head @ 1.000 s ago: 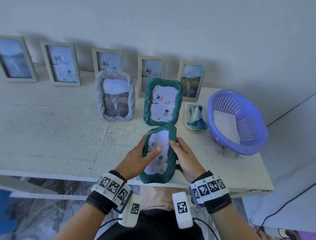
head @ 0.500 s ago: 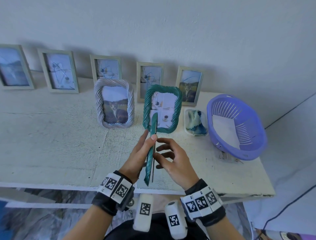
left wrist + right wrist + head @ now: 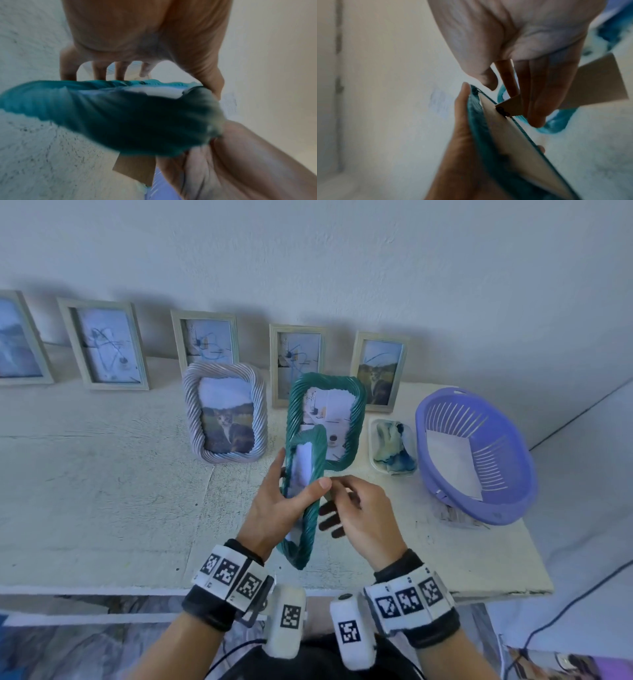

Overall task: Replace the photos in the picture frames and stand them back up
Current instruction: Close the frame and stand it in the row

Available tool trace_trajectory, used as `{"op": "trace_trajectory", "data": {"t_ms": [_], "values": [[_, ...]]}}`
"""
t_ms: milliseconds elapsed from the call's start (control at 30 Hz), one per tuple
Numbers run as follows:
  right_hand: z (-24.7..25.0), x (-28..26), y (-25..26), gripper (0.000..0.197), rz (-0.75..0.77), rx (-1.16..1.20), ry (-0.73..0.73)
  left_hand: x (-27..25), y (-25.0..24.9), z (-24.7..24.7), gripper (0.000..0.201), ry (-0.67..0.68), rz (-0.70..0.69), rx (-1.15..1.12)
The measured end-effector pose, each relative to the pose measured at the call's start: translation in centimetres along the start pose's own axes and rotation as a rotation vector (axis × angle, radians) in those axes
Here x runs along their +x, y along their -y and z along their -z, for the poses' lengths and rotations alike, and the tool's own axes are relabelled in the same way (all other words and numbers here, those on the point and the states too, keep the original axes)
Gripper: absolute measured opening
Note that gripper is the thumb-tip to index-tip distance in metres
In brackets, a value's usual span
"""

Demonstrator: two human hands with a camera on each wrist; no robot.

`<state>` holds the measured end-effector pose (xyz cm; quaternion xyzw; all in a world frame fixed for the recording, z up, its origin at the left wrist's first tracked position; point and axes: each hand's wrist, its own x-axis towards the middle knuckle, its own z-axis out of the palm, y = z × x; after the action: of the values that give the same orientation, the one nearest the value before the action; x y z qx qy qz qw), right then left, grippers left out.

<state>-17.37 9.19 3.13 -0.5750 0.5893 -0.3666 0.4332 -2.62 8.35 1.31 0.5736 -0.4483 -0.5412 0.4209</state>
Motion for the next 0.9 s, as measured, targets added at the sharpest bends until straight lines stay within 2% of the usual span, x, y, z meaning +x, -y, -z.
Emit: {"op": "trace_trajectory", "data": {"t_ms": [67,133,200,300,333,400,500,567,633,767,900], "values": [[-0.3,0.6,0.0,0.041,-0.13,0.212,-0.005,0.2,0.3,0.1,0.103,-0.036,-0.105,0.107],[-0.1,1.6,-0.3,0.053,-0.272,0.342,-0.019,0.3,0.7,0.4,0.111,-0.079,-0.122,0.154],[0.4,2.5,-0.6,0.056,-0.368,0.461,-0.031,0.3,0.9,0.9,0.104,-0.122,-0.07,0.094],[1.0,3.1,-1.1,0.06,-0.423,0.576,-0.037,0.5,0.4,1.7,0.066,-0.129,0.019,-0.111],[1.1,3.1,-1.2,0.066,-0.452,0.615,-0.021,0.7,0.1,2.0,0.06,-0.116,0.066,-0.164],[1.4,3.2,-1.8,0.078,-0.491,0.696,0.014,1.1,-0.3,2.6,0.063,-0.046,0.165,-0.202],[1.9,3.2,-2.1,0.062,-0.447,0.827,0.049,1.7,-0.6,2.9,0.076,0.096,0.283,-0.231],[2.0,3.3,-2.5,0.056,-0.417,0.863,0.123,2.0,-0.4,2.7,0.08,0.13,0.302,-0.248],[1.8,3.6,-2.7,0.055,-0.387,0.834,0.163,2.0,-0.2,2.3,0.076,0.113,0.294,-0.292],[1.5,4.3,-2.8,0.052,-0.345,0.617,0.209,1.8,-0.7,2.0,0.066,0.022,0.314,-0.387],[1.2,4.9,-2.8,0.047,-0.19,0.414,0.188,0.7,-1.2,3.0,0.062,-0.049,0.307,-0.351]]}}
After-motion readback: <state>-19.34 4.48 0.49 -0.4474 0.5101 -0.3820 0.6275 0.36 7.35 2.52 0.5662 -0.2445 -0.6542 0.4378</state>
